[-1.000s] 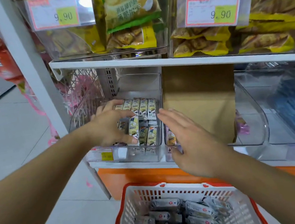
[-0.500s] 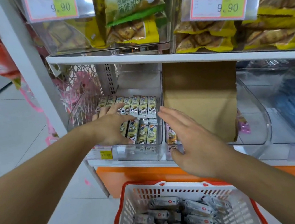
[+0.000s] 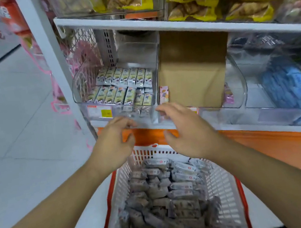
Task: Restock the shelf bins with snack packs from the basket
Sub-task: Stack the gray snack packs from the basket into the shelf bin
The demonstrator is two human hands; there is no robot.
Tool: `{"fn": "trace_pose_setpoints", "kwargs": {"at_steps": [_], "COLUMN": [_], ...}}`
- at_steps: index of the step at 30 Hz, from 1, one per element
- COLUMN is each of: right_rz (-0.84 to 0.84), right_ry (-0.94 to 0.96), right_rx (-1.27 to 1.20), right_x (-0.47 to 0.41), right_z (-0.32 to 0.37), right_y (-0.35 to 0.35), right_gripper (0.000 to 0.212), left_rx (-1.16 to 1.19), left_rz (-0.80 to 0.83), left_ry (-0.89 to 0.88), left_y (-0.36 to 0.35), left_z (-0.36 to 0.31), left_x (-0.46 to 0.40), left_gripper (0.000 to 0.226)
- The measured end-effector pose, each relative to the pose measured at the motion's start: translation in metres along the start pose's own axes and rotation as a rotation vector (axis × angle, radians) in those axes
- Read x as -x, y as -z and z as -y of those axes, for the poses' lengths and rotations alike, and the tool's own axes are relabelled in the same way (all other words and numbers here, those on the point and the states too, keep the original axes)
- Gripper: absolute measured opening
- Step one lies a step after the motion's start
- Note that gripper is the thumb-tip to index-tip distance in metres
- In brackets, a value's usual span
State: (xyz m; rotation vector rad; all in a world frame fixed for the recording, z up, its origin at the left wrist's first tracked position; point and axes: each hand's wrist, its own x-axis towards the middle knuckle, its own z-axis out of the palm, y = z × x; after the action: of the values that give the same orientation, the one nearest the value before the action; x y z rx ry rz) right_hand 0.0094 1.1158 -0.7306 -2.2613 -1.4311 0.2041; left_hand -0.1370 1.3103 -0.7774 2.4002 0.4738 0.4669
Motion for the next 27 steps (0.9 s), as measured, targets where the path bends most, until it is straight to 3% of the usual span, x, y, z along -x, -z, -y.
{"fn": "trace_pose_setpoints", "kwargs": {"at_steps": [3,5,8,11,16,20,27], "right_rz": [0.243,0.382,0.489,0.539,0.500,0.435,0.254], "right_ry": [-0.127,-0.217,-0.350,-0.420,-0.463,-0.478,-0.557], "right_rx": [0.023,0.045,0.028,-0.004,-0.154,-0.140,-0.063], "right_x": [0.027,0.042,0.057,0.058,0.034,0.023,0.021], "right_z": [-0.016,-0.035,-0.060,-0.075,-0.088,-0.096,-0.104], "right_y": [-0.032,-0.057,-0.090,-0.123,-0.175,-0.214,-0.258], "right_gripper": [0.061,0.061,0.061,0.066,0.075,0.077,0.055], "left_rx": [-0.191,-0.252,-0.182,-0.053,-0.066,-0.082,-0.127], "left_rz": [0.114,0.205,0.377,0.355,0.349,0.417,0.441], "left_ry": [0.123,0.336,0.560,0.632,0.682,0.712,0.749], "left_y": [-0.042,-0.065,-0.095,-0.111,-0.114,-0.115,-0.112], "left_z": [0.036,0.060,0.089,0.099,0.096,0.097,0.085], "left_x": [0.039,0.066,0.096,0.103,0.099,0.100,0.097], "left_gripper": [0.060,0.078,0.090,0.091,0.087,0.091,0.091]}}
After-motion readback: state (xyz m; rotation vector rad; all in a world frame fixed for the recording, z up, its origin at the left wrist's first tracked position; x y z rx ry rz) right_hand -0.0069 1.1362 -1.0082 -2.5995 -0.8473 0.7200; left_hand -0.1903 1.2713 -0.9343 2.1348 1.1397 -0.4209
